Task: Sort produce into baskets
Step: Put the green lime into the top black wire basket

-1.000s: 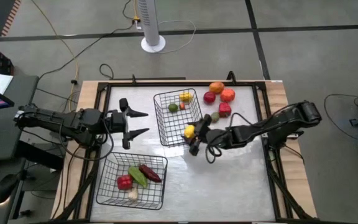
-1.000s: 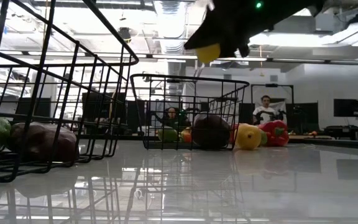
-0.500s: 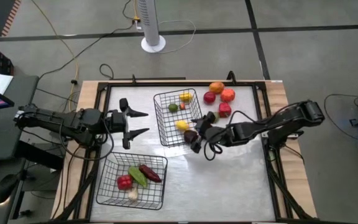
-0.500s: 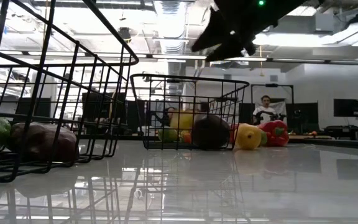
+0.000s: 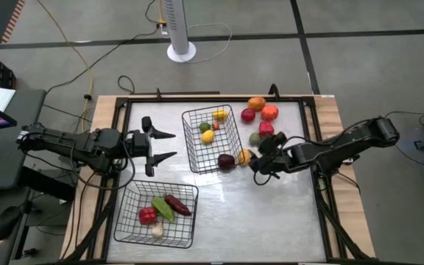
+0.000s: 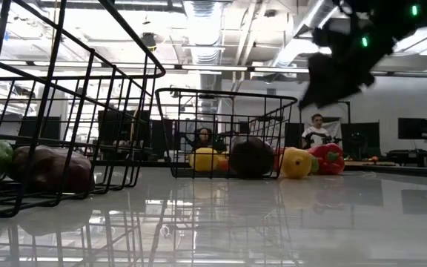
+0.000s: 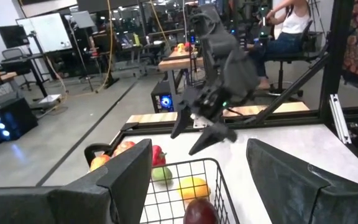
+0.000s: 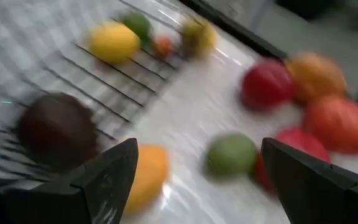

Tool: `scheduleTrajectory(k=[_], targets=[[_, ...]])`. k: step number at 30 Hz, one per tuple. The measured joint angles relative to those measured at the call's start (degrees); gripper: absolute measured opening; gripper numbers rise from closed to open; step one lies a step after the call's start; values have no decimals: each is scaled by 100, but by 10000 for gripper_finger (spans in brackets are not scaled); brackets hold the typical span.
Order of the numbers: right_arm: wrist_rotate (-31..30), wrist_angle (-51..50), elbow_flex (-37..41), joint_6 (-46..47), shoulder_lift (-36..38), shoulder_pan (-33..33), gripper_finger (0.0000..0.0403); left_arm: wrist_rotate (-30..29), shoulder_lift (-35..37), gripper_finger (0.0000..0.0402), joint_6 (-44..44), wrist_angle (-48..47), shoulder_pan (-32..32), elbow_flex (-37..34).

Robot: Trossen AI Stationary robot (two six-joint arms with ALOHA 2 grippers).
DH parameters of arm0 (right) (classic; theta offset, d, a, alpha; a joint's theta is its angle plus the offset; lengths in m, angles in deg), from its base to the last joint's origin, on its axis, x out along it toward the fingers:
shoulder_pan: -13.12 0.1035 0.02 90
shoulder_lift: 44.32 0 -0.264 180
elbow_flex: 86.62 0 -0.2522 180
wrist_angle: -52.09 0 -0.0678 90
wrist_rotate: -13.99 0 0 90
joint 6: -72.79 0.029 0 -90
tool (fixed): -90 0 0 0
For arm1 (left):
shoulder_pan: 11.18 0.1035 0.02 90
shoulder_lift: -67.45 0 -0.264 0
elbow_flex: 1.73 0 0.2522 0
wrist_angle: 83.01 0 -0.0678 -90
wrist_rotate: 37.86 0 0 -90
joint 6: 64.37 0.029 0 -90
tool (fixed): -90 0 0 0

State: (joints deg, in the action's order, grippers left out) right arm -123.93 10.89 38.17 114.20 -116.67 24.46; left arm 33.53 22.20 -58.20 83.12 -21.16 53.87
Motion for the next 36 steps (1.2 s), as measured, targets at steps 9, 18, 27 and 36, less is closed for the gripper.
scheduleTrajectory(k=[9,18,27,36], targets=[[174,1035,1099,875,-209,-787,368,-40,-2,249,-14,3,0,0],[871,2413,1099,933,-806,-1362,368,-155,-2,249,18,1,0,0],[938,2733,1100,936,-1410,-1735,368,-155,-2,249,18,-3,0,0],[1047,2728,1099,682,-1728,-1861,350,-153,-2,249,21,-28,0,0]])
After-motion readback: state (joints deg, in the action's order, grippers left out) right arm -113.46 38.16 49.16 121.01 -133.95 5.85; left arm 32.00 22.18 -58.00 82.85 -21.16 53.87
